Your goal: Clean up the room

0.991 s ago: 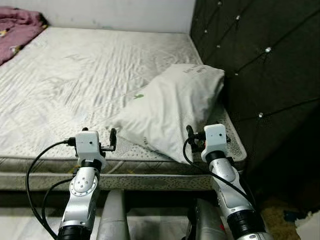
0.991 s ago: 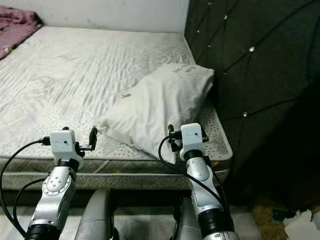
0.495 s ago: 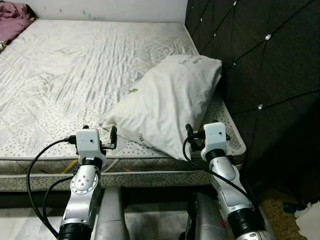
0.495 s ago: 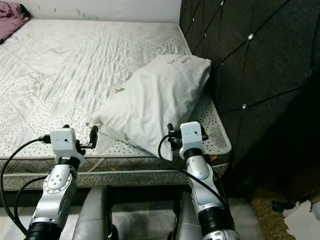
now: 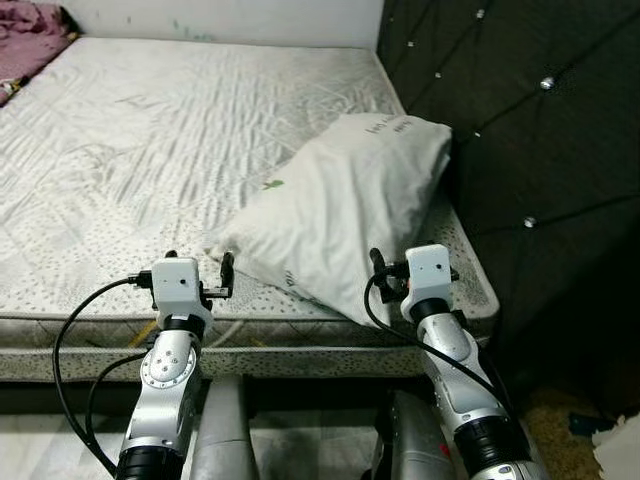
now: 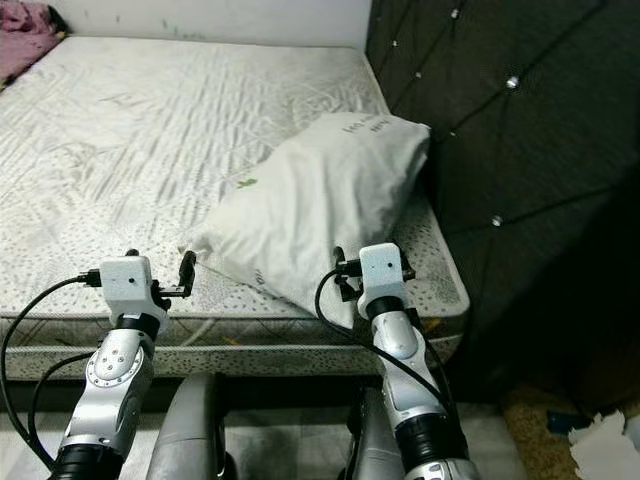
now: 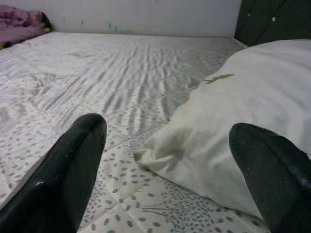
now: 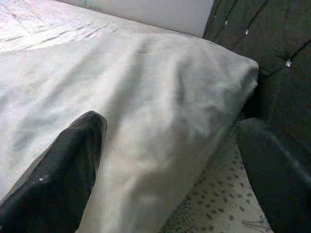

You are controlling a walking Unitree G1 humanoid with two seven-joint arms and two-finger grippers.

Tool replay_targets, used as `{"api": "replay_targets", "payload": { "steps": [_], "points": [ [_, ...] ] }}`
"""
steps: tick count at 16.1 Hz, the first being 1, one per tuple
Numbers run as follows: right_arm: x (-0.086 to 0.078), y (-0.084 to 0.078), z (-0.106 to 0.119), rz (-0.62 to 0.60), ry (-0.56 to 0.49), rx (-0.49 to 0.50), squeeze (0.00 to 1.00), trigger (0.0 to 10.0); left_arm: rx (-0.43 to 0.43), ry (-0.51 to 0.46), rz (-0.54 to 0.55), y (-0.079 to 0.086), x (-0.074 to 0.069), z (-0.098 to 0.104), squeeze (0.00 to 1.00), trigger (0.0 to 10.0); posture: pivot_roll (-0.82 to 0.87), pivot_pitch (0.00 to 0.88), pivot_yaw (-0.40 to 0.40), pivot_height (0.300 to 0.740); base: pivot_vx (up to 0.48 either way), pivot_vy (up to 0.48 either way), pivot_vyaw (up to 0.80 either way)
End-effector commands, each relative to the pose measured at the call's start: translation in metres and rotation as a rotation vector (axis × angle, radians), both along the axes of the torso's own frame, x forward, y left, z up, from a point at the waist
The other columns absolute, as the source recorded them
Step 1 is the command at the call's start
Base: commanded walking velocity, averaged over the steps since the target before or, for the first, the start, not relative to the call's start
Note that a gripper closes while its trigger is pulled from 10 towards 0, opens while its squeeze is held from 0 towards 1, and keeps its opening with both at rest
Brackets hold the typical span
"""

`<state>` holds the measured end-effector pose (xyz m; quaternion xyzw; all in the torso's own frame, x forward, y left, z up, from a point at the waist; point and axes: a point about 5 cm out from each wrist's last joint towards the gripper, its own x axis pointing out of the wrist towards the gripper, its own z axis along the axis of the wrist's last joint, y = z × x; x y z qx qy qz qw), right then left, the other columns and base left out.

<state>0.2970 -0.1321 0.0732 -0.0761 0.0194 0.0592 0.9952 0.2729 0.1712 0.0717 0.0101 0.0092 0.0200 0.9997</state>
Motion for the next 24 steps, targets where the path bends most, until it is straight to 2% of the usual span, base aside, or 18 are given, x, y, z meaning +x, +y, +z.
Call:
{"api": "replay_targets", "payload": {
  "steps": [1,14,18,21,24],
  "points": [
    [0.0020,0.0005,0.0038,0.009,-0.015,-0.003,0.00,10.0,0.008,-0.017,-0.014,-0.0017,0.0023,0.0044,0.00,10.0,0.08,0.000,-0.019,0.567,0.330,0.000,0.00],
    [0.0022,0.0007,0.0023,0.009,-0.009,-0.004,0.00,10.0,0.010,-0.003,-0.023,-0.0028,0.0029,0.0024,0.00,10.0,0.08,0.000,-0.019,0.567,0.298,0.000,0.00],
    [0.0021,0.0016,0.0023,0.018,-0.006,-0.002,0.00,10.0,0.009,0.003,-0.023,-0.0027,0.0032,0.0019,0.00,10.0,0.08,0.000,-0.019,0.567,0.000,0.000,0.00],
    [0.0027,0.0012,0.0024,0.014,-0.003,0.005,0.00,10.0,0.015,0.004,-0.024,-0.0027,0.0035,0.0022,0.00,10.0,0.08,0.000,-0.019,0.538,0.000,0.000,0.00],
    [0.0036,0.0003,0.0044,0.037,0.019,0.018,0.00,10.0,0.051,-0.021,-0.032,-0.0044,0.0035,0.0074,0.00,10.0,0.08,0.000,-0.018,0.538,0.000,0.000,0.00]
  ]
}}
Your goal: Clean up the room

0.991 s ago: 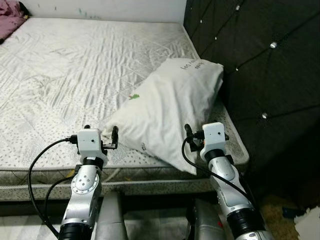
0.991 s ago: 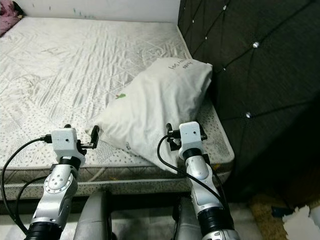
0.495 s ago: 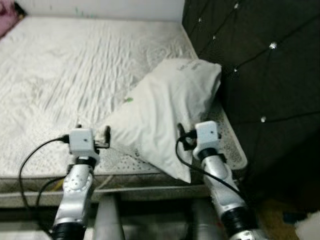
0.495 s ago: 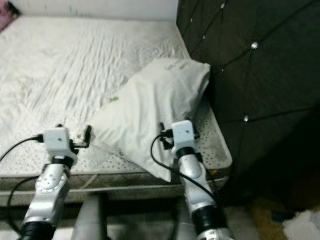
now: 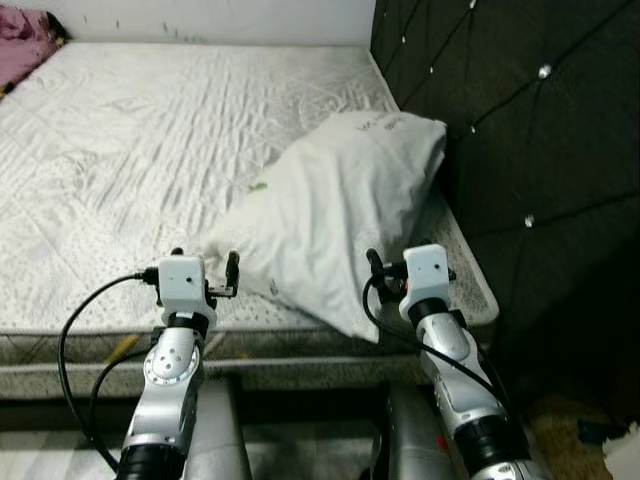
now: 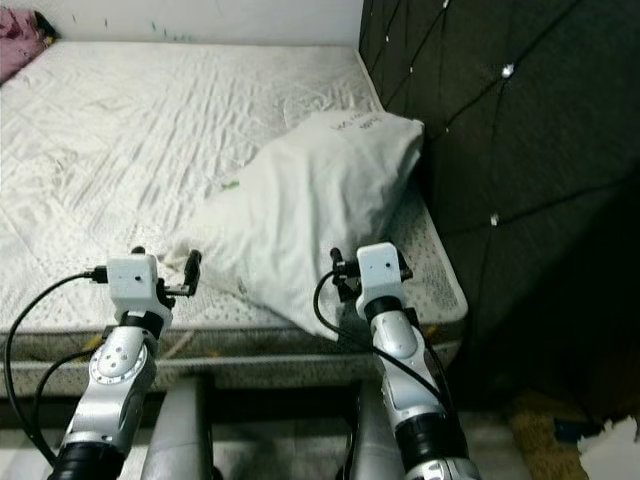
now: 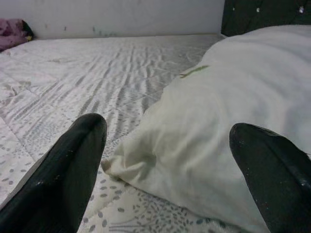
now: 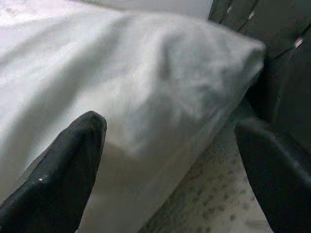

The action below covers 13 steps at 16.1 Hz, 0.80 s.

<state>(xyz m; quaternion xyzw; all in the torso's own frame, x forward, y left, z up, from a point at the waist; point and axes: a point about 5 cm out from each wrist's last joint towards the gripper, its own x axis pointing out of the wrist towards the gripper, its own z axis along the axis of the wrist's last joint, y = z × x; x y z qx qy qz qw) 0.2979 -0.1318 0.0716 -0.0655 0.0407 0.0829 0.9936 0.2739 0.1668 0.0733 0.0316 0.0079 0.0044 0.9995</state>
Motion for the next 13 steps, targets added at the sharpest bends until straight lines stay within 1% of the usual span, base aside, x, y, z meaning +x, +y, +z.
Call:
{"api": "replay_targets", "payload": {
  "steps": [1,2,3,4,5,6,7,8,9,10,11,12,13],
  "points": [
    [0.003,-0.005,0.009,0.030,0.012,0.027,0.00,10.0,0.039,-0.034,-0.006,0.000,0.001,0.010,0.00,10.0,0.07,0.000,-0.013,0.538,0.000,0.000,0.00],
    [0.004,-0.011,0.016,0.068,0.016,0.036,0.00,10.0,0.089,-0.007,-0.010,0.001,-0.002,0.009,0.00,10.0,0.07,0.000,-0.013,0.538,0.000,0.000,0.00],
    [0.005,-0.017,0.019,0.089,0.025,0.016,0.00,10.0,0.116,0.007,-0.016,0.003,-0.006,0.009,0.00,10.0,0.07,0.000,-0.008,0.538,0.000,0.000,0.00],
    [0.009,-0.029,0.030,0.103,0.026,0.054,0.00,10.0,0.141,0.008,-0.025,0.009,-0.015,0.010,0.00,10.0,0.07,0.000,-0.005,0.538,0.000,0.000,0.00],
    [0.011,-0.038,0.038,0.147,0.040,0.047,0.00,10.0,0.165,0.012,-0.020,0.017,-0.025,0.010,0.00,10.0,0.07,0.000,-0.002,0.538,0.000,0.000,0.00],
    [0.009,-0.045,0.044,0.232,0.086,0.051,0.00,10.0,0.180,0.036,0.007,0.029,-0.037,0.005,0.00,10.0,0.07,0.000,-0.002,0.538,0.000,0.000,0.00],
    [0.004,-0.048,0.049,0.305,0.106,0.068,0.00,10.0,0.190,0.060,0.046,0.038,-0.045,0.003,0.00,10.0,0.08,0.000,0.000,0.538,0.000,0.000,0.00],
    [0.002,-0.048,0.049,0.332,0.123,0.079,0.00,10.0,0.191,0.067,0.056,0.040,-0.047,0.002,0.00,10.0,0.08,0.000,0.000,0.538,0.000,0.000,0.00],
    [-0.006,-0.045,0.042,0.393,0.176,0.086,0.00,10.0,0.200,0.067,0.056,0.039,-0.046,0.004,0.00,10.0,0.08,0.000,-0.001,0.538,0.000,0.000,0.00],
    [-0.017,-0.038,0.032,0.450,0.247,0.110,0.00,10.0,0.198,0.060,0.039,0.032,-0.044,0.008,0.00,10.0,0.09,0.000,-0.001,0.538,0.000,0.000,0.00],
    [-0.025,-0.030,0.028,0.516,0.294,0.121,0.00,10.0,0.191,0.057,0.022,0.028,-0.042,0.010,0.00,10.0,0.09,0.000,-0.001,0.538,0.000,0.000,0.00],
    [-0.029,-0.026,0.027,0.546,0.311,0.118,0.00,10.0,0.190,0.057,0.014,0.026,-0.042,0.011,0.00,10.0,0.09,0.000,0.005,0.538,0.000,0.000,0.00],
    [-0.038,-0.020,0.024,0.617,0.376,0.119,0.00,10.0,0.196,0.060,0.000,0.024,-0.043,0.011,0.00,10.0,0.09,0.000,0.005,0.538,0.000,0.000,0.00]
  ]
}}
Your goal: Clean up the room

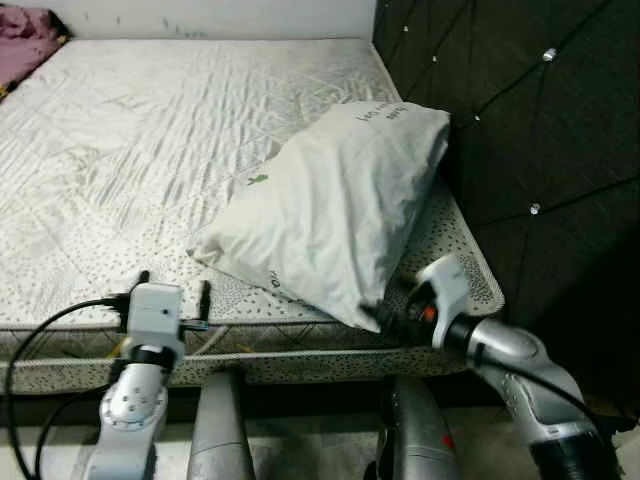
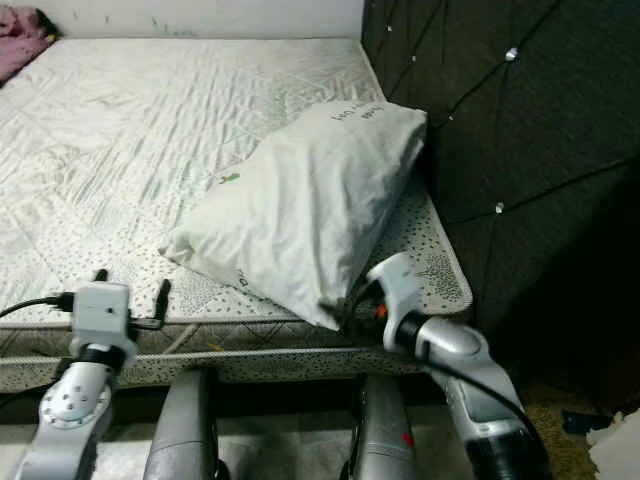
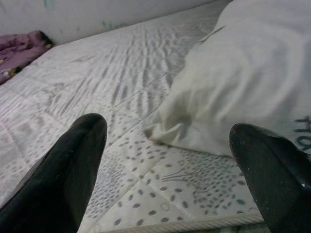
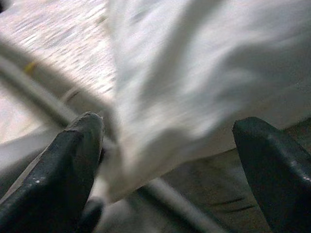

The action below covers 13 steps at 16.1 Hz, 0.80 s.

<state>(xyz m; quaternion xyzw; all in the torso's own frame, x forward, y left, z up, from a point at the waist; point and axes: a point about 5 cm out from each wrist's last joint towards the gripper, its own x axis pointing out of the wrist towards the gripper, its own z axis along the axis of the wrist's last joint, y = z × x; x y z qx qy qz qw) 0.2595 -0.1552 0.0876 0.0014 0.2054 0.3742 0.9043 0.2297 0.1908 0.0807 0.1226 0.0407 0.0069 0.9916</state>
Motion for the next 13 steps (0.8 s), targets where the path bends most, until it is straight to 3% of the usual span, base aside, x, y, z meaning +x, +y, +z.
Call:
{"api": "replay_targets", "payload": {
  "steps": [1,5,9,13],
  "points": [
    [-0.007,0.008,0.005,0.103,0.043,0.000,0.00,10.0,0.013,0.006,-0.010,0.001,0.000,0.002,0.00,10.0,0.09,0.000,0.013,0.538,0.000,0.000,0.00],
    [-0.005,0.028,0.011,0.117,0.080,0.005,0.00,10.0,0.015,0.032,-0.014,0.001,-0.001,0.001,0.00,10.0,0.10,0.000,0.014,0.538,0.000,0.000,0.00],
    [0.020,0.055,0.013,-0.079,0.010,-0.042,0.00,10.0,0.023,0.033,-0.011,0.001,-0.001,0.002,0.00,10.0,0.12,0.000,0.011,0.538,0.000,0.000,0.00],
    [0.026,0.050,0.005,-0.192,-0.032,-0.150,0.00,10.0,0.021,0.031,-0.003,0.001,-0.002,0.002,0.00,10.0,0.13,0.000,0.001,0.538,0.000,0.000,0.00]
  ]
}}
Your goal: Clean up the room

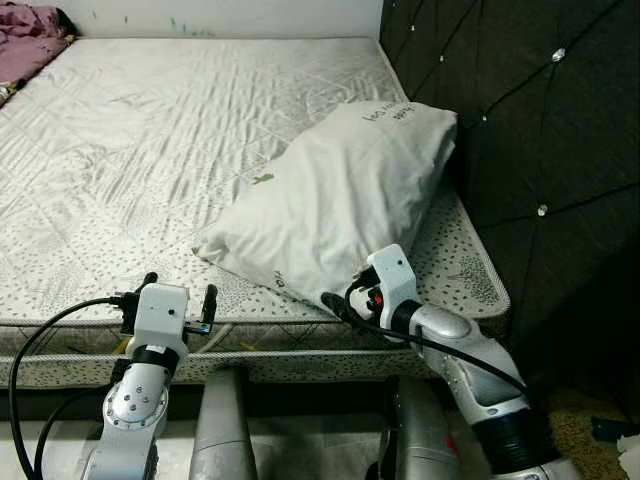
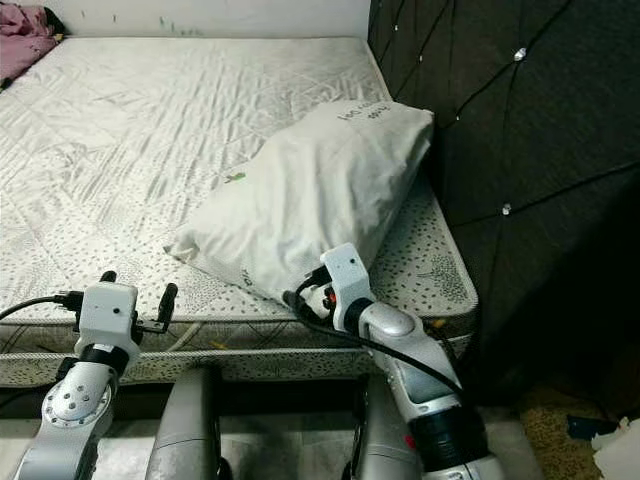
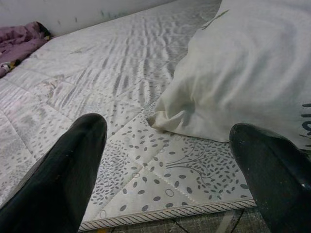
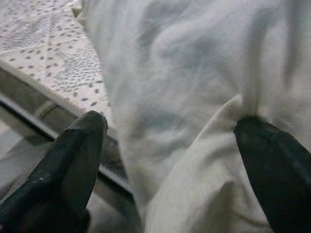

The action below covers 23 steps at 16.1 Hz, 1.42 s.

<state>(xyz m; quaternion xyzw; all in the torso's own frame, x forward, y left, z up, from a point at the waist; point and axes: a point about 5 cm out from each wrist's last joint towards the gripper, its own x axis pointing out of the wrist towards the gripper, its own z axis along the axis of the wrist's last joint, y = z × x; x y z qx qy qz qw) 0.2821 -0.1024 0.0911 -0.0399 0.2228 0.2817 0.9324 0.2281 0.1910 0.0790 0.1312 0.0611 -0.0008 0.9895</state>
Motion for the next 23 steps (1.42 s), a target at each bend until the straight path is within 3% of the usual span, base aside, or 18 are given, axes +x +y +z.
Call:
{"api": "replay_targets", "payload": {
  "steps": [1,3,5,6,8,11,18,20,21,23],
  "points": [
    [0.007,-0.009,0.002,-0.076,-0.033,-0.026,0.00,10.0,0.003,-0.012,0.010,0.001,0.000,0.004,0.00,10.0,0.13,0.000,0.000,0.538,0.000,0.000,0.00],
    [0.008,-0.023,0.012,-0.132,-0.100,0.037,0.00,10.0,0.000,-0.012,0.011,0.000,0.000,0.003,0.00,10.0,0.12,0.000,-0.001,0.538,0.000,0.000,0.00],
    [0.002,-0.035,0.013,-0.151,-0.136,0.031,0.00,10.0,-0.002,-0.012,0.009,0.000,0.000,0.003,0.00,10.0,0.12,0.000,-0.001,0.538,0.000,0.000,0.00],
    [-0.012,-0.048,0.002,-0.157,-0.097,-0.026,0.00,10.0,-0.006,-0.010,0.006,-0.001,0.002,0.003,0.00,10.0,0.11,0.000,-0.001,0.538,0.000,0.000,0.00],
    [-0.020,-0.050,-0.001,-0.141,-0.061,-0.022,0.00,10.0,-0.008,-0.012,0.002,-0.002,0.003,0.003,0.00,10.0,0.10,0.000,0.001,0.538,0.000,0.000,0.00],
    [-0.035,-0.049,-0.009,-0.021,0.029,0.011,0.00,10.0,-0.010,-0.013,0.001,-0.002,0.005,0.003,0.00,10.0,0.10,0.000,0.008,0.538,0.000,0.000,0.00],
    [-0.013,-0.026,0.013,0.011,-0.010,0.132,0.00,10.0,-0.020,-0.017,0.006,-0.002,0.009,0.003,0.00,10.0,0.11,0.000,0.003,0.538,0.000,0.000,0.00],
    [-0.010,-0.023,0.006,-0.022,0.005,0.099,0.00,10.0,-0.021,-0.019,0.007,-0.002,0.009,0.003,0.00,10.0,0.11,0.000,0.000,0.538,0.000,0.000,0.00],
    [-0.007,-0.025,-0.009,-0.081,0.036,0.011,0.00,10.0,-0.020,-0.025,0.009,-0.003,0.010,0.004,0.00,10.0,0.12,0.000,-0.003,0.538,0.000,0.000,0.00],
    [-0.002,-0.021,-0.014,-0.121,0.053,-0.001,0.00,10.0,-0.021,-0.030,0.016,-0.002,0.009,0.006,0.00,10.0,0.13,0.000,-0.008,0.538,0.000,0.000,0.00]
  ]
}}
